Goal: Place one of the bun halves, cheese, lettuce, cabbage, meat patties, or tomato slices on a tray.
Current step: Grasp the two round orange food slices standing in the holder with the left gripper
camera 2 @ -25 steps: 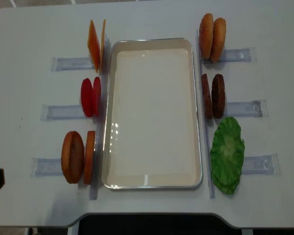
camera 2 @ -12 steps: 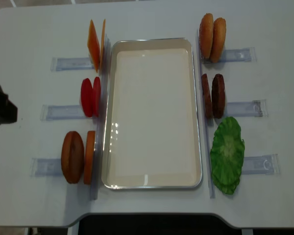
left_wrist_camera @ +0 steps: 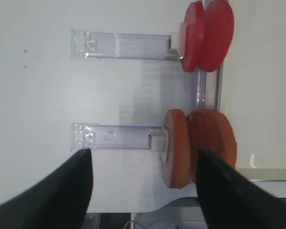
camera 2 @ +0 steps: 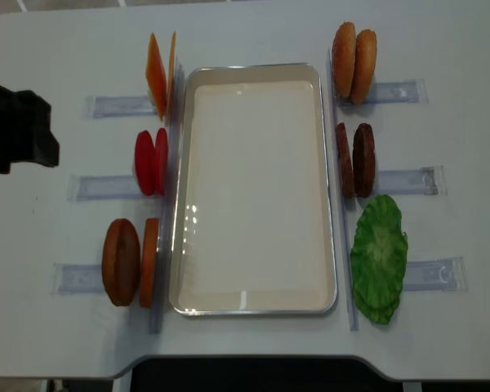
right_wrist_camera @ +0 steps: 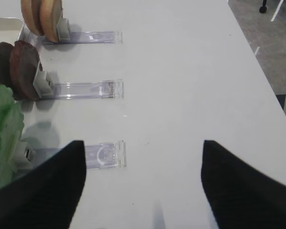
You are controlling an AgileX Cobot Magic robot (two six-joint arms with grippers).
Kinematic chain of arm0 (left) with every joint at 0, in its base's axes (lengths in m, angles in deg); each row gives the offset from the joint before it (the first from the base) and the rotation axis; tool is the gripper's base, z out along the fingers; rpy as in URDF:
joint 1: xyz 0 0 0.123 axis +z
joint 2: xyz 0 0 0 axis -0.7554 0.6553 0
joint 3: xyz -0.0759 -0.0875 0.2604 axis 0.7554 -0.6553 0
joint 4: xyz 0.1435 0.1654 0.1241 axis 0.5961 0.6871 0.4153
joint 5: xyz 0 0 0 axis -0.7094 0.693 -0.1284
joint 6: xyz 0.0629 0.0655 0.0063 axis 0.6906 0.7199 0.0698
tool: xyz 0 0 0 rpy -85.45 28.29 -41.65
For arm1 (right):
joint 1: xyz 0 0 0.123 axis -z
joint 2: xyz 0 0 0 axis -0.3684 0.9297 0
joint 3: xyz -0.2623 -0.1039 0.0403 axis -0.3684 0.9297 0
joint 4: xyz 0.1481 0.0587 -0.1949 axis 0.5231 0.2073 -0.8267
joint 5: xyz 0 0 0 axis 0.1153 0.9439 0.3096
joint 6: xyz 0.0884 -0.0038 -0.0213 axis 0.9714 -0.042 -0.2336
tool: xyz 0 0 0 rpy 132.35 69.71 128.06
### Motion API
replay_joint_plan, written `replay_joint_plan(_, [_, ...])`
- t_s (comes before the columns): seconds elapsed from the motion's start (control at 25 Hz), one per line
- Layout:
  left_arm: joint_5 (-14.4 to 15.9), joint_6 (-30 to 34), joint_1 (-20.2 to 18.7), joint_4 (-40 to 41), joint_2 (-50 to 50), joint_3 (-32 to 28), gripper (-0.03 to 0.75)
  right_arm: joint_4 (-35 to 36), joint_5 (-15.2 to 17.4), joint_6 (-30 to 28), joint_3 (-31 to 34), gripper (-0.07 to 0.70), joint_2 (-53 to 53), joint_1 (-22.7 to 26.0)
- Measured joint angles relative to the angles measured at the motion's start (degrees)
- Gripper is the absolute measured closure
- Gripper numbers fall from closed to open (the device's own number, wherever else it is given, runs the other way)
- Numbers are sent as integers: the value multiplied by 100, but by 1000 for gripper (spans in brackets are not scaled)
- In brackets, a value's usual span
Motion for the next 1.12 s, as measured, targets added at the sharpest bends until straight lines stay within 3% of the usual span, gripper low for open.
replay_joint_plan(0.52, [-6, -1769, -1739, 317, 18, -652, 199, 0, 0, 0, 0, 146, 0, 0])
replay_joint_plan(0.88, [-36, -2570, -2620, 567, 738, -652, 199, 0, 0, 0, 0, 146, 0, 0])
replay_joint_plan(1.12, [-178, -2805, -2894, 626, 1239, -652, 199, 0, 0, 0, 0, 146, 0, 0])
